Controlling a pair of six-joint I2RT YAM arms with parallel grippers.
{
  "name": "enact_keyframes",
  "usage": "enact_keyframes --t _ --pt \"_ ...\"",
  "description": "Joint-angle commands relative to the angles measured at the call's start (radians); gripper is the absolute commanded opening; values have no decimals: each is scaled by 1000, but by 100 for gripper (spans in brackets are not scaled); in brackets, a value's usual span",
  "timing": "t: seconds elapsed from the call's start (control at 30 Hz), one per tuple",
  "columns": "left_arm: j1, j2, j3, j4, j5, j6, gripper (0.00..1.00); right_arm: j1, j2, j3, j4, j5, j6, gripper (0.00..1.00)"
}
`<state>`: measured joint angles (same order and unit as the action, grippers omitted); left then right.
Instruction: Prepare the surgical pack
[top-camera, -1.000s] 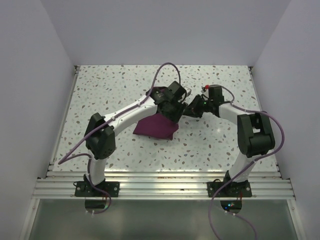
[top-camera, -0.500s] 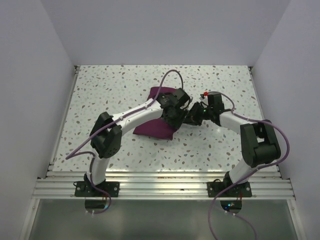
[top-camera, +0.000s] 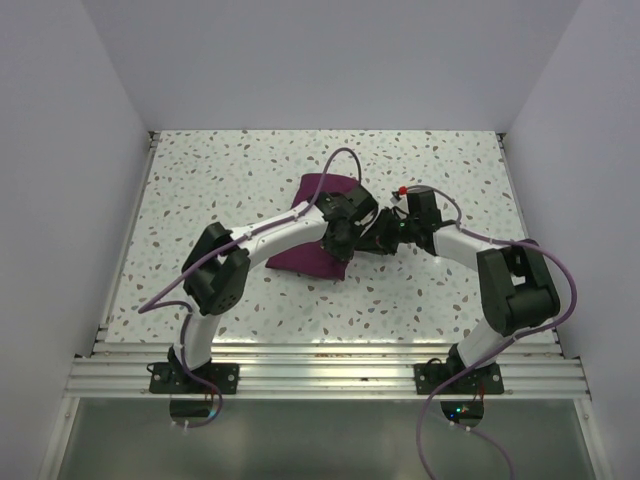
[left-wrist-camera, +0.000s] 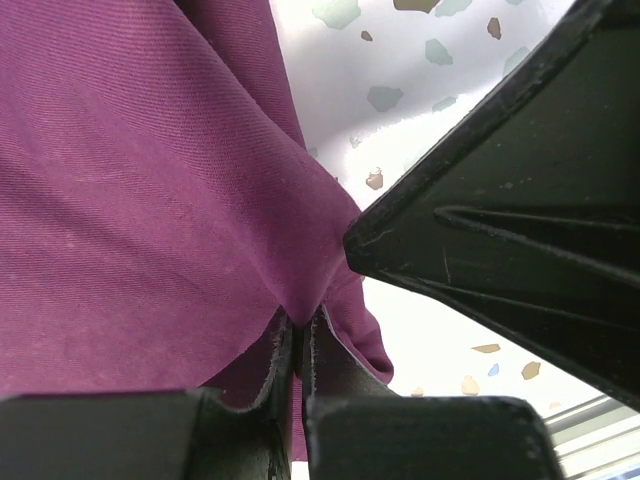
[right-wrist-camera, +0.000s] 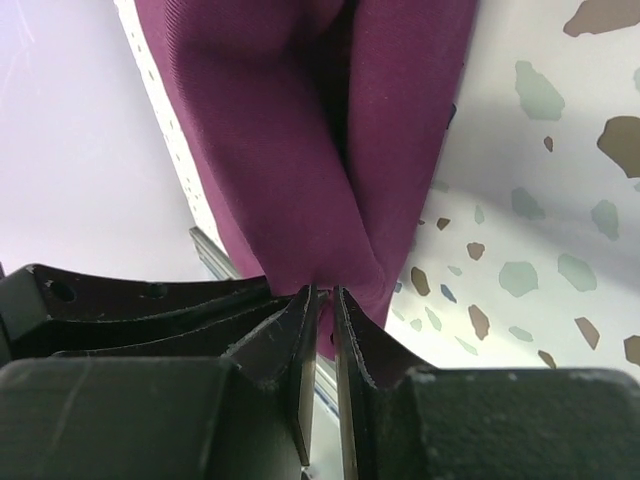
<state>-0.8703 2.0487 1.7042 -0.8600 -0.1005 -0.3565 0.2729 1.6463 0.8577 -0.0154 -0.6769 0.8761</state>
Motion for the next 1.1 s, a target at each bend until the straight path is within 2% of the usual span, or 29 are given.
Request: enact_keyframes --t 0.0,0.27,0.47,0.63,0.83,1.07 --pt "14 -22 0 -17 -24 2 0 -1 -17 9 40 -33 11 16" --pt "13 -55 41 -25 13 1 0 22 24 41 51 -38 15 14" --pt "14 -78 92 -19 59 7 0 89 101 95 98 -6 58 11" --pt "14 -65 107 -16 84 17 0 158 211 147 262 60 204 3" --pt "14 -62 83 -11 88 16 0 152 285 167 315 115 245 3" --pt "16 -78 57 6 96 14 0 146 356 198 365 73 278 3"
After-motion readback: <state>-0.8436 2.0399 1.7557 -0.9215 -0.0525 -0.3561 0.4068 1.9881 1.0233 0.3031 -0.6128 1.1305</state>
